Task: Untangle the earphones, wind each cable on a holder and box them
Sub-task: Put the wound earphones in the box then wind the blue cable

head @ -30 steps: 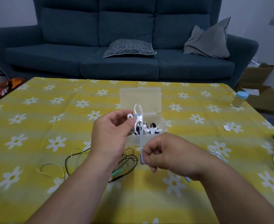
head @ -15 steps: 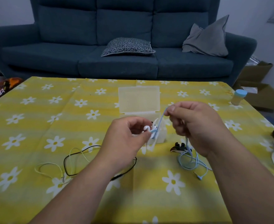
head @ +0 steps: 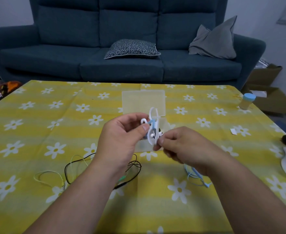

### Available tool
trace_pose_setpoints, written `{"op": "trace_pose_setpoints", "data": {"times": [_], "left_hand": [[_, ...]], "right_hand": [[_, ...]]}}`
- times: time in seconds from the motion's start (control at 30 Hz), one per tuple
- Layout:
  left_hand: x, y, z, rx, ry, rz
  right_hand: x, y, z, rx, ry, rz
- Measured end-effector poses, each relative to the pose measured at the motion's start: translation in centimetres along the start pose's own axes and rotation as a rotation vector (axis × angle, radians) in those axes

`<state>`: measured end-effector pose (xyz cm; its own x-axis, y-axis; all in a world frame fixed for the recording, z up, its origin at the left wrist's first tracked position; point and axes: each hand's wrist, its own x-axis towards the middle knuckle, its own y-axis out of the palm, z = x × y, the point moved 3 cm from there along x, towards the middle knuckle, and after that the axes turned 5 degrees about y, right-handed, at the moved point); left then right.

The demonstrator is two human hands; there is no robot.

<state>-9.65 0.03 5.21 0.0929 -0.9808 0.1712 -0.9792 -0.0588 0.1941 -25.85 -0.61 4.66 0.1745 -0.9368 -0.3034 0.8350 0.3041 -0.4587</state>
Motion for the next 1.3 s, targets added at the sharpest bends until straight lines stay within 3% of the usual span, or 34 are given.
{"op": "trace_pose_setpoints", "data": {"times": [0.13,0.33,0.47,0.63,0.73,0.9,1.03,1.17,1.3], "left_hand": [[0.4,-1.0,0.3,0.04,-0.002,-0.133],[0.4,-1.4,0.1,0.251,0.061,-0.144],[0.3,-0.9,0.4,0.422,0.086,-0.014],[0.2,-0.6,1.0,0.626,0.097,0.122],[-0.1,-0.3,0.7,0.507,0.024,0.195],[-0.6,0.6,0.6,0.339,-0.063,0.358],[-0.7,0.8,0.4,0.204,-0.053,0.352],[-0.6,0.6,0.1,0.024,-0.025,0.281],[0.0,-0.1,0.1,-0.081,-0.044,0.067]], "right_hand": [[-0.8,1.9,0.8,0.049,-0.025,0.23],[-1.5,1.4,2.1,0.172,-0.116,0.307],[-1.7,0.3,2.7,0.258,-0.183,0.205],[-0.8,-2.4,2.1,0.437,-0.132,-0.118],[-0.3,-3.7,1.3,0.493,-0.085,-0.264],[0.3,-3.9,0.5,0.361,-0.073,-0.37],[0.9,-3.9,-0.2,0.243,-0.028,-0.453],[1.0,-2.8,-0.7,0.127,0.035,-0.347],[0.5,0.1,-0.2,0.009,0.05,-0.066]]}}
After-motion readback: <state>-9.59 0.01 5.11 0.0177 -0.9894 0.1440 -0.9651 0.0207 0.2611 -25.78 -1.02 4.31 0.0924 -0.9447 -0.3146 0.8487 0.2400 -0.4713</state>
